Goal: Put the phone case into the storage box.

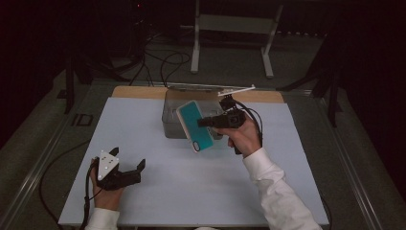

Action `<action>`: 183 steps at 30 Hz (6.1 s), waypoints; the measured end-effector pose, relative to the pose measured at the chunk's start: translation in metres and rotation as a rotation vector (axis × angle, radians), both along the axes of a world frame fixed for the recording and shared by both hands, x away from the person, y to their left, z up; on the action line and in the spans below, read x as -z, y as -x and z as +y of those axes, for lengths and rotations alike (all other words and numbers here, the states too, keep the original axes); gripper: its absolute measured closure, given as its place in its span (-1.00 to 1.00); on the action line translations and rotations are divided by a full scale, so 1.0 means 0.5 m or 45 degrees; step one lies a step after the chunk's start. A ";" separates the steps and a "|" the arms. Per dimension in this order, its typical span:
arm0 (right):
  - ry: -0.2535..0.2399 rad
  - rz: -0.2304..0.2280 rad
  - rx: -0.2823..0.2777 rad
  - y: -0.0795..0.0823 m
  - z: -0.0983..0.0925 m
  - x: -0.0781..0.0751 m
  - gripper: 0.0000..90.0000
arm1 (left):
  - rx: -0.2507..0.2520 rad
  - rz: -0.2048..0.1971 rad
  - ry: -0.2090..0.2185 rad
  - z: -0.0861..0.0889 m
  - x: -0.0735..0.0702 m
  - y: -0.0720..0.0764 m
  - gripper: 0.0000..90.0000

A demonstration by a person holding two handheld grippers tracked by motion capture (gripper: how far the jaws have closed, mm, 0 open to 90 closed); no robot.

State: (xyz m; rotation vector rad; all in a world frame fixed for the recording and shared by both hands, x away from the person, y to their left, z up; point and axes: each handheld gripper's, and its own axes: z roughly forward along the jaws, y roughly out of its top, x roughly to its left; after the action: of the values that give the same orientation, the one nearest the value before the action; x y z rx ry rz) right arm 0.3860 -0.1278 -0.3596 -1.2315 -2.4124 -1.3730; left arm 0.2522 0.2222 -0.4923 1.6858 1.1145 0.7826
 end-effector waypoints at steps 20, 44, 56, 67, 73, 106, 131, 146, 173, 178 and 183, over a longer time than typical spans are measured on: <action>0.036 -0.021 0.041 -0.027 0.006 -0.021 0.82 | -0.006 -0.013 0.009 0.001 -0.002 0.002 -0.99; 0.070 -0.014 0.108 -0.060 0.008 -0.030 0.82 | -0.008 -0.011 0.005 0.000 -0.002 0.003 -0.99; 0.098 -0.017 0.157 -0.080 0.009 -0.030 0.82 | -0.010 -0.011 0.004 0.000 -0.002 0.003 -0.99; 0.099 -0.023 0.205 -0.093 0.008 -0.032 0.82 | -0.010 -0.008 0.005 -0.001 -0.002 0.002 -0.99; 0.100 -0.032 0.217 -0.100 0.011 -0.038 0.82 | -0.011 -0.009 0.004 0.000 -0.002 0.002 -0.99; 0.184 -0.013 0.344 -0.152 0.010 -0.027 0.82 | -0.022 -0.016 0.009 0.004 -0.004 0.003 -0.99; 0.205 0.009 0.417 -0.182 0.012 -0.012 0.82 | -0.029 -0.018 0.012 0.006 -0.004 0.004 -0.99; 0.242 0.025 0.490 -0.199 0.009 0.004 0.82 | -0.030 -0.022 0.006 0.005 -0.005 0.004 -0.99; 0.340 0.025 0.609 -0.211 0.001 0.030 0.82 | -0.033 -0.028 0.008 0.007 -0.005 0.006 -0.99; 0.345 0.040 0.634 -0.214 -0.005 0.042 0.81 | -0.034 -0.030 0.007 0.007 -0.006 0.006 -0.99; 0.345 0.049 0.656 -0.214 -0.009 0.050 0.81 | -0.034 -0.029 0.008 0.006 -0.006 0.006 -0.99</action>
State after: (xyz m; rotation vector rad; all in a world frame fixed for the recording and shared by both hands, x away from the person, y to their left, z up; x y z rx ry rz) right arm 0.4933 -0.1323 -0.3847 -2.0371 -2.4118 -1.1178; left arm 0.2493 0.2253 -0.4895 1.6558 1.1250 0.8123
